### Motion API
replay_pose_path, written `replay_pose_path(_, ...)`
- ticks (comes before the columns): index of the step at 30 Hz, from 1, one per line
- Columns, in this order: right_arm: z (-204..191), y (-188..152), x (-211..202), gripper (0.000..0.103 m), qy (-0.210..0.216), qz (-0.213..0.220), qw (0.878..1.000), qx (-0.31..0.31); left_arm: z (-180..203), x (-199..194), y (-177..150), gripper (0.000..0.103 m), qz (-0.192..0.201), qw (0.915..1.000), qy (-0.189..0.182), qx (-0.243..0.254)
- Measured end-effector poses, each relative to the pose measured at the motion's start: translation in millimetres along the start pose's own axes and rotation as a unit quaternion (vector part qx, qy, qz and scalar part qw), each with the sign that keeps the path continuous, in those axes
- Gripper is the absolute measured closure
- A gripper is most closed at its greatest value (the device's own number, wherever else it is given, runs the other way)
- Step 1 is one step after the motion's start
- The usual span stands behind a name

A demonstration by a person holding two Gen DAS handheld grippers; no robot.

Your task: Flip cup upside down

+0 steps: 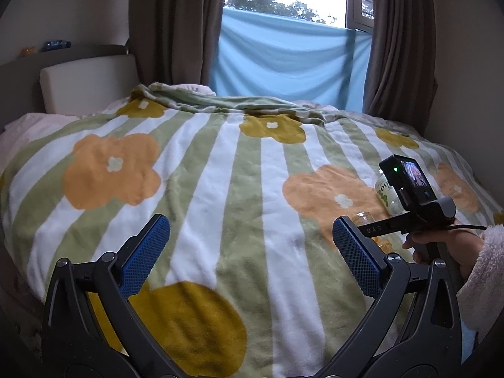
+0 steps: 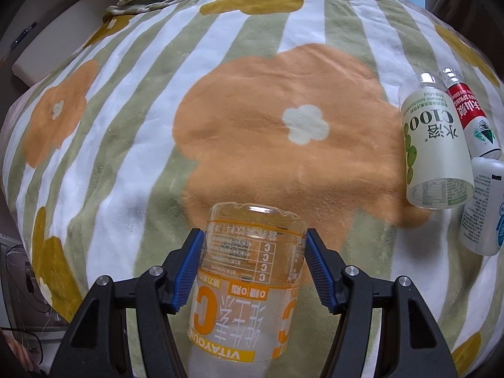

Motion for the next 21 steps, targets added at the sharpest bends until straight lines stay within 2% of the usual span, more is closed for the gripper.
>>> replay_pose_path(5,2.7,-1.7,4.2,0.042,-0.002,-0.002,1.0,0.006,-2.8,0.7,-1.7,0.0,-0.01,0.9999,0.006,-0.009)
replay_pose_path(7,5.7,-1.4,1.4,0.021,-0.013,0.002,1.0,0.01,-3.0,-1.7,0.3,0.0,-0.007,0.9998,0.004,-0.017)
replay_pose_path(8,7.4,-1.7,-1.1,0.002,-0.018,0.004,1.0,0.01,-2.3,-2.8,0.9,0.0,-0.006,0.9998,0.002,-0.019)
replay_pose_path(12,9.5,-3.8,-27.9,0.0,-0.003,0.033,0.999,-0.007,3.7,-3.2,9.0,0.0,-0.008,0.9999,0.01,-0.007)
replay_pose_path(16,16.1,-14.3,-82.7,0.0,-0.002,0.118,0.993,-0.027,26.5,4.2,31.0,0.0,-0.022,0.9995,-0.018,0.01)
replay_pose_path(19,23.2,-28.9,-130.7,0.0,-0.012,0.189,0.981,-0.046,54.9,29.0,46.7,0.0,-0.068,0.9962,-0.05,0.022)
replay_pose_path(21,29.8,-39.5,-160.5,0.0,-0.014,0.238,0.97,-0.047,78.7,52.8,51.8,0.0,-0.112,0.9903,-0.076,0.031)
Point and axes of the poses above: each gripper's, at about its wrist camera, not at the fingertips, and x roughly the way its jaws point, z to its right, y to its top, the point moved 9 cm from there along x, roughly the way its jaws point, and after that the axes turned 2 degrees about -y, right-handed, at the moved point
